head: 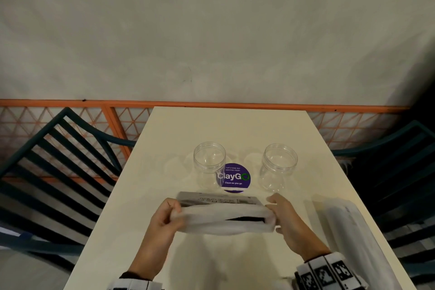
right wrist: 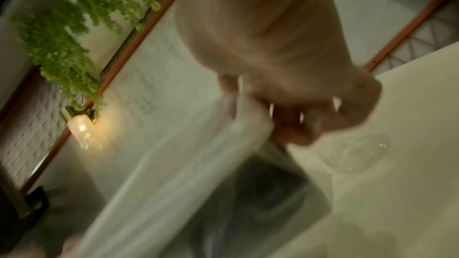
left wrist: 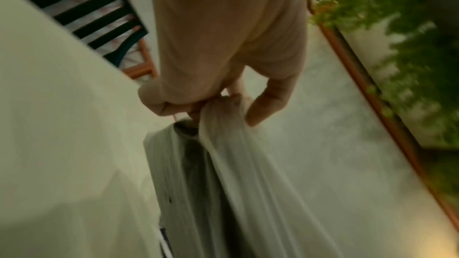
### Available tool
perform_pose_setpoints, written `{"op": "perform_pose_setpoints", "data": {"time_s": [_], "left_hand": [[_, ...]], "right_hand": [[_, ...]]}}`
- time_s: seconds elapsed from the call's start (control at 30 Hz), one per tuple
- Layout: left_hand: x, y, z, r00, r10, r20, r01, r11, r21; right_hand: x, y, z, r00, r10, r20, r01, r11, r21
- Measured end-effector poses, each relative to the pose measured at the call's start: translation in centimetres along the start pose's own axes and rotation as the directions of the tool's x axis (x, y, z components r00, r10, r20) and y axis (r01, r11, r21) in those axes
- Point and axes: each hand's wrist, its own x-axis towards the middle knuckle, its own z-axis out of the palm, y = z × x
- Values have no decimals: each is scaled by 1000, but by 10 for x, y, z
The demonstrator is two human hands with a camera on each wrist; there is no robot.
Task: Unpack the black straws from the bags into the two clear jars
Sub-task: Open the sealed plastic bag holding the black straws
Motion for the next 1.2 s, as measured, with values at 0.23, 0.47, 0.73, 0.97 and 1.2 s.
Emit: {"op": "perform_pose_setpoints", "data": {"time_s": [0.23, 0.47, 0.73, 0.97, 1.2], "left_hand": [[6, -15, -1, 998, -42, -41, 52, 957, 286], [9, -25, -5, 982, 62, -177, 46, 837, 546], [8, -14, -21, 979, 88, -183, 48, 776, 629], [13, -6, -13, 993, 116, 19, -96, 705, 703], [16, -14, 4, 948, 302, -104, -132, 666, 734]], "right_hand": [[-2, 13, -8, 975, -36, 220, 96, 958, -270], [14, 29, -14, 993, 6, 114, -10, 999, 35], [15, 28, -20, 968, -210, -136, 187, 968, -165], [16, 22, -21, 875, -483, -34, 382, 732, -565], [7, 18, 9, 785, -580, 216, 515, 418, -748]]}}
